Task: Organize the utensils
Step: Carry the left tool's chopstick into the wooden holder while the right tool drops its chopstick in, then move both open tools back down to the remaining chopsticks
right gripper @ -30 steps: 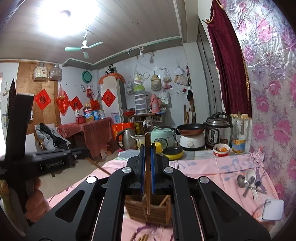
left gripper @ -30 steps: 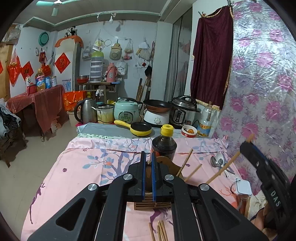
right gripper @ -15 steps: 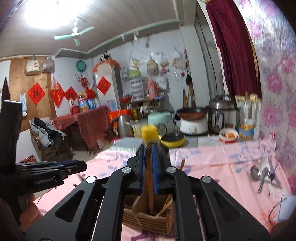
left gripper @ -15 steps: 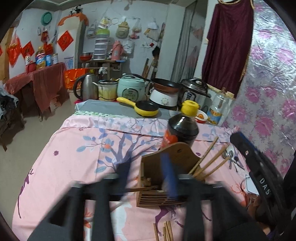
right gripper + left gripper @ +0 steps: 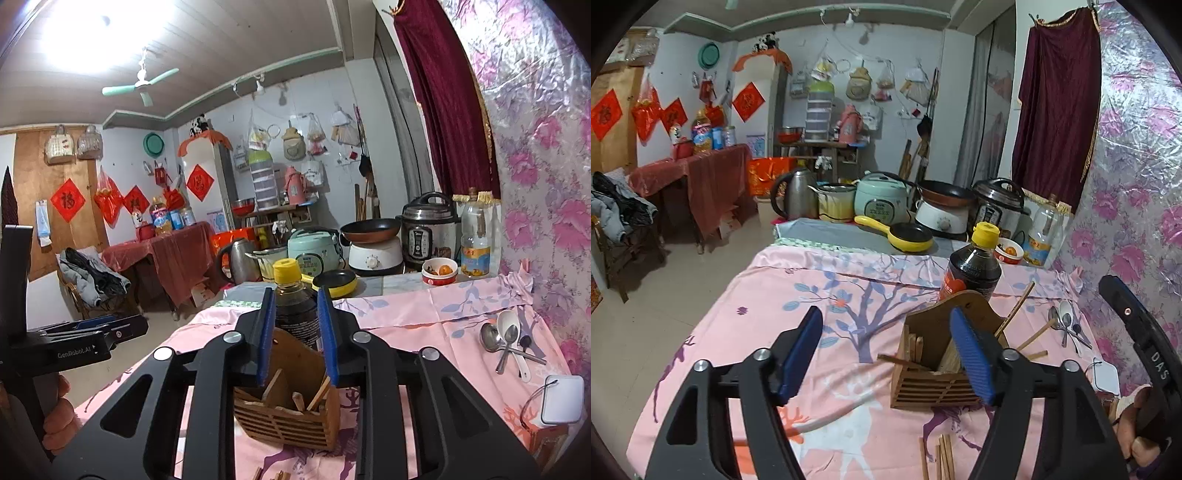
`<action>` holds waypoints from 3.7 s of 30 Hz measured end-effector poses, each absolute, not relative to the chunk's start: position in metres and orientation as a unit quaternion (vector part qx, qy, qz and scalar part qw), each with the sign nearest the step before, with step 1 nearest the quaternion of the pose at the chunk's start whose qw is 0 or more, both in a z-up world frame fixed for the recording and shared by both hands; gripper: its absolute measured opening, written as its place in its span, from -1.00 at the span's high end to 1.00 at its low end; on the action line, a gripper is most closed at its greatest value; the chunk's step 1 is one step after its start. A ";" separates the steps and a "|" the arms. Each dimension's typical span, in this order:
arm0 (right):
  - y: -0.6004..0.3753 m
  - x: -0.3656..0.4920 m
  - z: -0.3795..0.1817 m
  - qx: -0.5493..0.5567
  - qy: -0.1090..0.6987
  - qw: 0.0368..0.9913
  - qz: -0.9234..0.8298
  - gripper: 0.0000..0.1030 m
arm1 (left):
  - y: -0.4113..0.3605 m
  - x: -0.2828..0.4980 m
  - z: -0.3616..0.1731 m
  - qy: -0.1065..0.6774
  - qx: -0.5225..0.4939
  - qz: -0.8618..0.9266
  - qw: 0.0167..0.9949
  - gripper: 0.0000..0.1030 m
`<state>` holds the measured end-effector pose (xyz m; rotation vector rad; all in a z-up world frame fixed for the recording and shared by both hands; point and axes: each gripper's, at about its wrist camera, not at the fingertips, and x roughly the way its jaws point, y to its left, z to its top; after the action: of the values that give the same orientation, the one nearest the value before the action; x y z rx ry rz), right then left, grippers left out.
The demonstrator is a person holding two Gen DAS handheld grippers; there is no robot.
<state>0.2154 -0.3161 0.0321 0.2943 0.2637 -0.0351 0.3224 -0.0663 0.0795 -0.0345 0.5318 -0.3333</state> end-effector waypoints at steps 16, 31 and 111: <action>-0.296 0.126 0.042 0.158 0.111 0.981 -0.011 0.29 | -0.039 0.241 0.072 0.253 -0.020 -0.146 0.956 -0.51; -0.275 0.052 0.036 0.173 0.092 0.981 -0.005 -0.02 | -0.023 0.148 0.049 0.212 -0.003 -0.107 0.971 -0.74; -0.269 0.056 -0.175 0.174 0.363 0.914 -0.044 -0.15 | -0.068 0.141 -0.160 0.404 0.101 -0.186 0.890 -0.89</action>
<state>0.0559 -0.2692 -0.1746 0.3574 0.7475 -0.0915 0.1414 -0.0681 -0.1602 0.2092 0.8379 -0.3860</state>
